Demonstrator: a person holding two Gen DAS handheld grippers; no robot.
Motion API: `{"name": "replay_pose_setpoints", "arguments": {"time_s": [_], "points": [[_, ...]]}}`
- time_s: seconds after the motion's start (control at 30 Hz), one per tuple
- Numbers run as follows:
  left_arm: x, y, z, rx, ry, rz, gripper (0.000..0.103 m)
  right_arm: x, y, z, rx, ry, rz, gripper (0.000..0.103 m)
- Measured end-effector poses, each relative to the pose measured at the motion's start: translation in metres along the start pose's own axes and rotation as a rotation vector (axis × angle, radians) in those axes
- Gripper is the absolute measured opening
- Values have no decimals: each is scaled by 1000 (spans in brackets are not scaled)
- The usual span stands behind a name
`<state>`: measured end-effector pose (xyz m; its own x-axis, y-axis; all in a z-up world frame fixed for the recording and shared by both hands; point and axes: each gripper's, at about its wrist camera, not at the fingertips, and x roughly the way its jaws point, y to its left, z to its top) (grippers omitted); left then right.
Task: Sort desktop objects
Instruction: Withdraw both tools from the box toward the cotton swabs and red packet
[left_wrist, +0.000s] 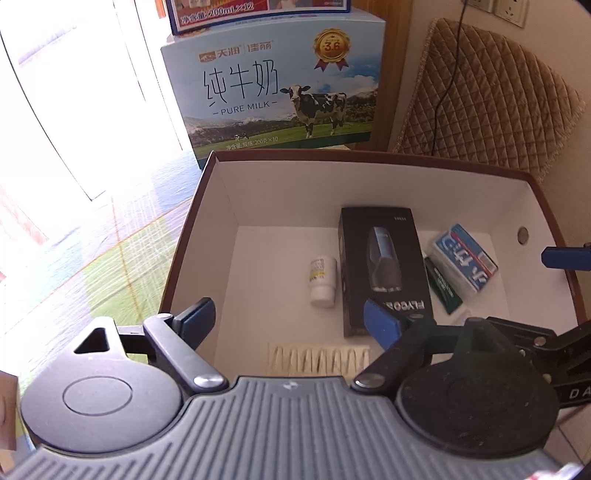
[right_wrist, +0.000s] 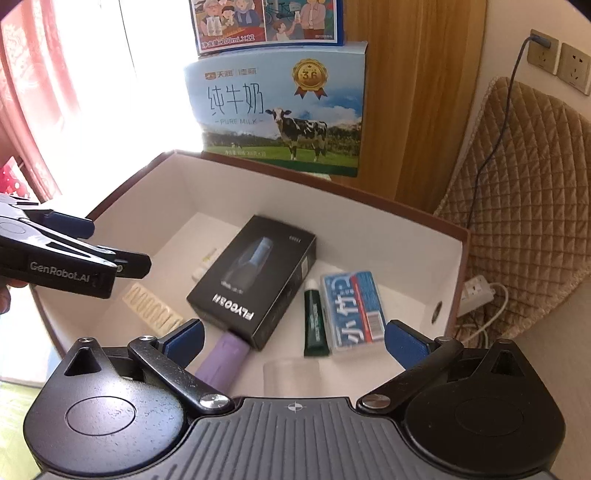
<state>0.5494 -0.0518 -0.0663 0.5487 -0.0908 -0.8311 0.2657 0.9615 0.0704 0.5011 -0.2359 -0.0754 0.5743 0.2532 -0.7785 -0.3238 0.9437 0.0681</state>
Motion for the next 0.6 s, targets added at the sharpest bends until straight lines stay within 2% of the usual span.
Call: {"name": "replay_pose_setpoints", "arguments": {"time_s": [0.3, 0.6], "points": [[-37, -6, -24, -4, -21, 34, 86, -35, 11, -14, 15, -35, -2, 101], [-70, -12, -44, -2, -53, 38, 89, -65, 20, -30, 24, -53, 7, 101]]}}
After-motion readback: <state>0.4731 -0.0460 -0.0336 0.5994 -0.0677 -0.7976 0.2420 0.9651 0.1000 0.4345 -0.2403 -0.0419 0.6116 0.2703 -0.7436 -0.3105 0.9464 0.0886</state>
